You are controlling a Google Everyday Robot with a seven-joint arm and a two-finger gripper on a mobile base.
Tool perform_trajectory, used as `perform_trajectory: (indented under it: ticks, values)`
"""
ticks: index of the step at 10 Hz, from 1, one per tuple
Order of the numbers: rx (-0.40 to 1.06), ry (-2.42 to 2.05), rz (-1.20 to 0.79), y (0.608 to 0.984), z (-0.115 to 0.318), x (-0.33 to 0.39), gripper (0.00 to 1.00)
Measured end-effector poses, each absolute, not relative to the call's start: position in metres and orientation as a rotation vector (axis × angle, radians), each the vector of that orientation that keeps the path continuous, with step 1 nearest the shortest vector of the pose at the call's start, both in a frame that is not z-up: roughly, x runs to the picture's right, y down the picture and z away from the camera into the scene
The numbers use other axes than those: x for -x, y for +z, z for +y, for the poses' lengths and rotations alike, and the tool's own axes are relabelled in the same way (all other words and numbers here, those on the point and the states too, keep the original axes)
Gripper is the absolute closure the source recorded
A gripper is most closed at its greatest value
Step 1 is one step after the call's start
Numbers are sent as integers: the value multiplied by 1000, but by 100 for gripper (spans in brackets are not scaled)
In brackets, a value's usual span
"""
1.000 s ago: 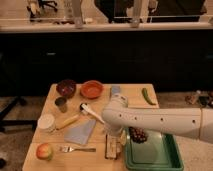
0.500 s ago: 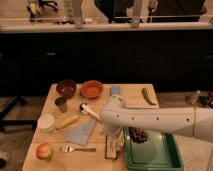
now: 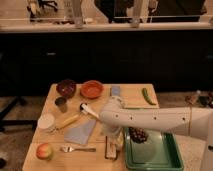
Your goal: Place eraser in table surface
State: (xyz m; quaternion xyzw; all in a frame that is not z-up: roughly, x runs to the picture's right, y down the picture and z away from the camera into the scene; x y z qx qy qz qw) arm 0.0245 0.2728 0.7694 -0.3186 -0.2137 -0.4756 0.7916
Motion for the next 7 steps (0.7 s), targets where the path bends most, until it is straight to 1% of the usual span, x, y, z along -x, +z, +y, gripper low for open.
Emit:
perform_trajectory:
  ticks: [3,4,5,7]
  values:
    - [707,-1014,-461,779,281,-25,20]
    - [714,-1010,-459,781,282,-26,23]
    - [719,-1006,-458,783,284,-28,30]
    - [722,-1004,-453,784,284,-29,51]
